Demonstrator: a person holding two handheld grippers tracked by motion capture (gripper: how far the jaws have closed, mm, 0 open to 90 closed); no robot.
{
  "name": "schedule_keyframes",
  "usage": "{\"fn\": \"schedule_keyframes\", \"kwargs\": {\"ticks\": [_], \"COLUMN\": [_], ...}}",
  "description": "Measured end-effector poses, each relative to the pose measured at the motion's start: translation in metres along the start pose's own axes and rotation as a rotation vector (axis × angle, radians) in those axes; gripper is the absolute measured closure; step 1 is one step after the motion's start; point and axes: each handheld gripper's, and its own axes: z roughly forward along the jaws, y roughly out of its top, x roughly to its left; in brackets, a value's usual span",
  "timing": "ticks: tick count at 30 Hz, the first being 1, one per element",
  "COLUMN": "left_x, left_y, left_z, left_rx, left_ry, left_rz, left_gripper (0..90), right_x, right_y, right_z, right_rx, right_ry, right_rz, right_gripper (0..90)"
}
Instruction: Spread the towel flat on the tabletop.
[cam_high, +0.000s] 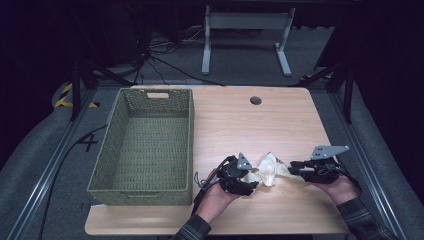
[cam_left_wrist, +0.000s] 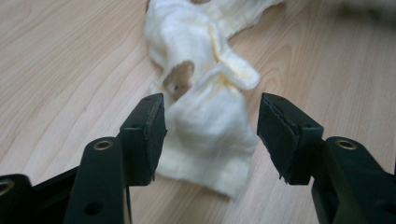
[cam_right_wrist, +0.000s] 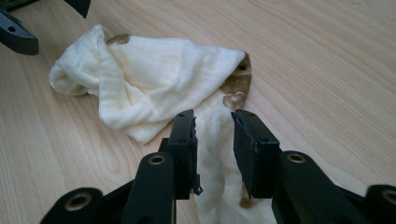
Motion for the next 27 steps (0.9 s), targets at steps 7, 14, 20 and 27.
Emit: {"fn": "schedule_keyframes", "kwargs": {"ticks": [7, 14, 20, 27], "left_x": [-0.002, -0.003, -0.003, -0.002], "left_y": [0.013, 0.017, 0.017, 0.017], "left_z": [0.015, 0.024, 0.029, 0.033], "left_rx": [0.001, 0.034, 0.058, 0.084], "left_ry": [-0.033, -0.042, -0.026, -0.008], "left_rz": [0.027, 0.052, 0.063, 0.073], "left_gripper": [43.7, 43.7, 45.2, 50.4], "right_x": [-0.002, -0.002, -0.002, -0.004], "right_y": [-0.001, -0.005, -0.006, -0.007], "right_z": [0.002, 0.004, 0.010, 0.014], "right_rx": [-0.002, 0.020, 0.043, 0.058], "right_ry": [0.012, 0.015, 0.017, 0.031], "right_rz": [0.016, 0.018, 0.013, 0.015], "right_gripper": [67.8, 67.5, 67.8, 71.3]}}
